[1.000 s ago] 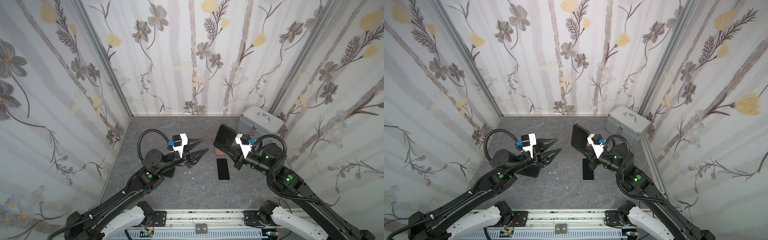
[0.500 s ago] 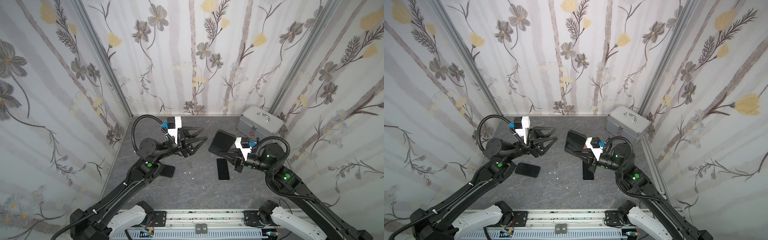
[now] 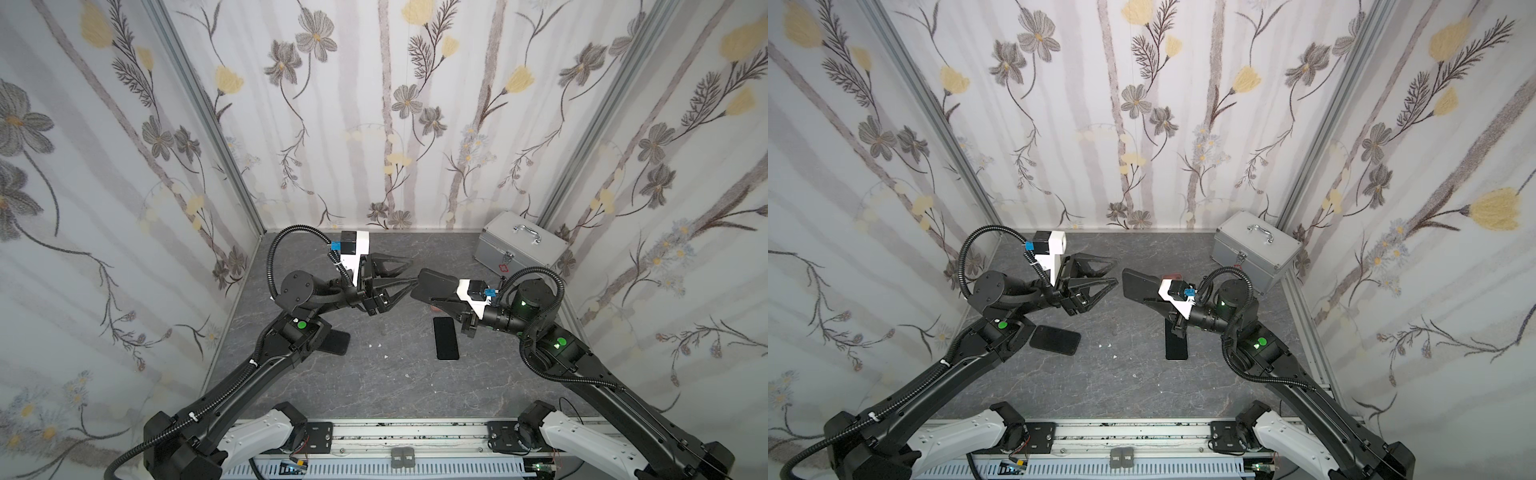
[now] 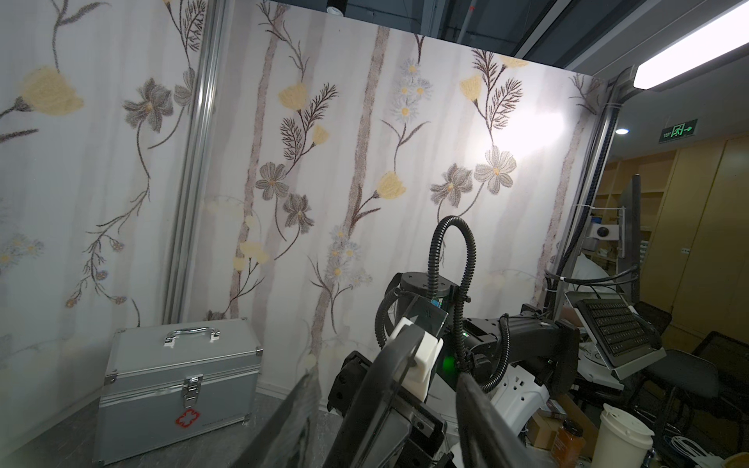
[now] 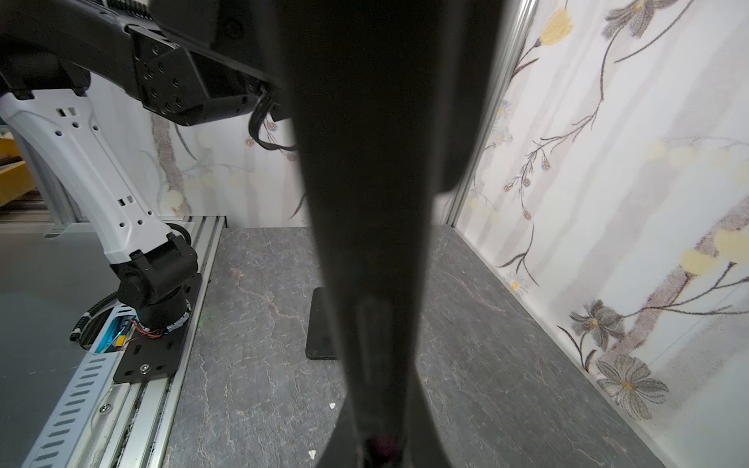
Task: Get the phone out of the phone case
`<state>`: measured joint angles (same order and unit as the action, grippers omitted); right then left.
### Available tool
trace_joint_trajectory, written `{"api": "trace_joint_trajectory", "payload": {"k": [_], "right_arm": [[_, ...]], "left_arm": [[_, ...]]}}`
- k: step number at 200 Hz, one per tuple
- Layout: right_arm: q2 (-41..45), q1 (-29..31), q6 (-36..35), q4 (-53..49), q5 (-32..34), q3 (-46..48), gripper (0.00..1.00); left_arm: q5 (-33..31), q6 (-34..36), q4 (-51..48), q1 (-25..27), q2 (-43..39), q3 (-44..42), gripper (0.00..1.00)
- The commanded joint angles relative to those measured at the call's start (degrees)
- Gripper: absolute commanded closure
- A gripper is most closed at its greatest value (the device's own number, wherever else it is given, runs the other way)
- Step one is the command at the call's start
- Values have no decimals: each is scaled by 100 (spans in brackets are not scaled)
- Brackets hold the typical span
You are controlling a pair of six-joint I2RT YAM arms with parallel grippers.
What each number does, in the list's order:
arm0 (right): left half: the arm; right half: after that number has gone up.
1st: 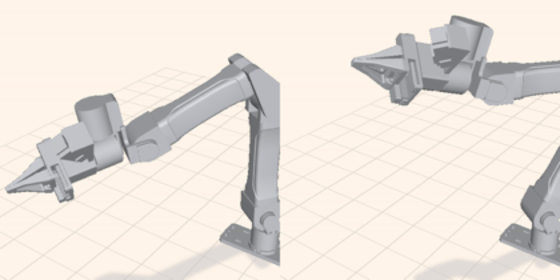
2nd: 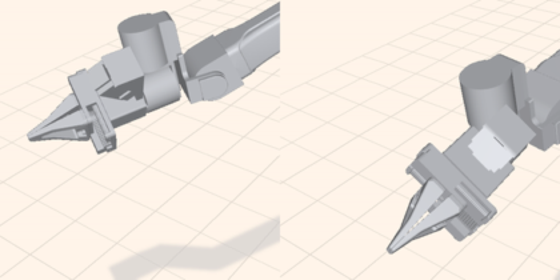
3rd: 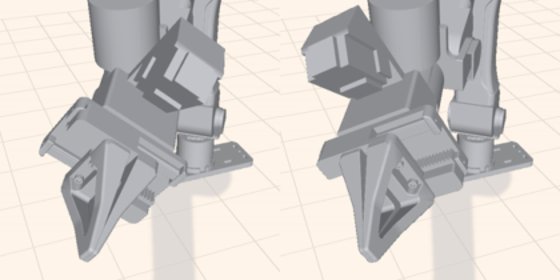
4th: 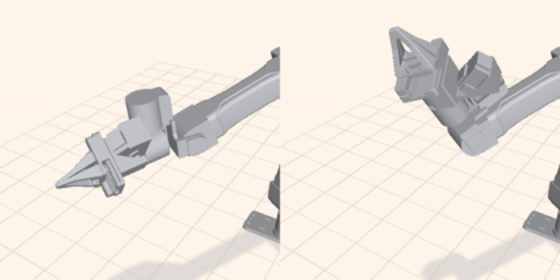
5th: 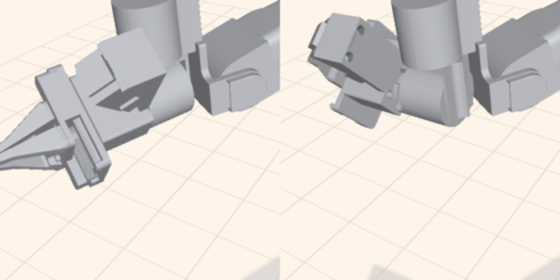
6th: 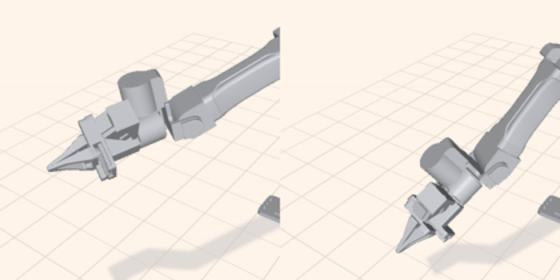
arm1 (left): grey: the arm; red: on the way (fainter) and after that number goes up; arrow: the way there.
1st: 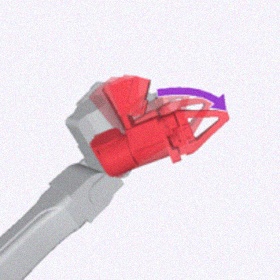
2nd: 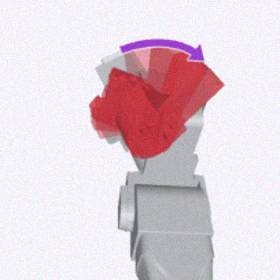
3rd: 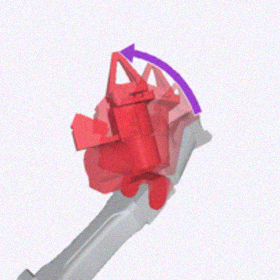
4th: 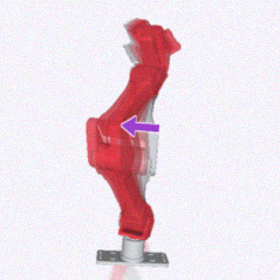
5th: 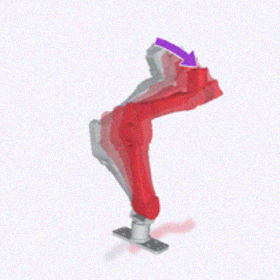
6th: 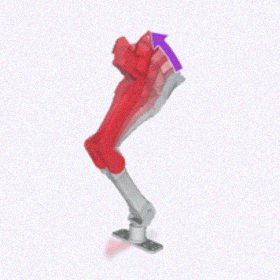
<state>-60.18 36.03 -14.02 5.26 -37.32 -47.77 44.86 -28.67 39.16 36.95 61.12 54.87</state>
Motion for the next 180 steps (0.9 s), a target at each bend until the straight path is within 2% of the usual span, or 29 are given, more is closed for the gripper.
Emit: {"api": "trace_joint_trajectory", "payload": {"k": [1,58,129,180], "right_arm": [[-124,2,290,725,-556,14,100],[-493,1,236,552,-920,-146,100],[-548,4,-162,530,-999,-120,100],[-547,-25,-777,445,-842,-22,100]], "left_arm": [[162,-10,184,-21,19,-12,44],[715,-180,322,46,119,67,46],[1136,-410,479,85,102,-12,70],[1374,-600,514,93,110,-20,81]]}}
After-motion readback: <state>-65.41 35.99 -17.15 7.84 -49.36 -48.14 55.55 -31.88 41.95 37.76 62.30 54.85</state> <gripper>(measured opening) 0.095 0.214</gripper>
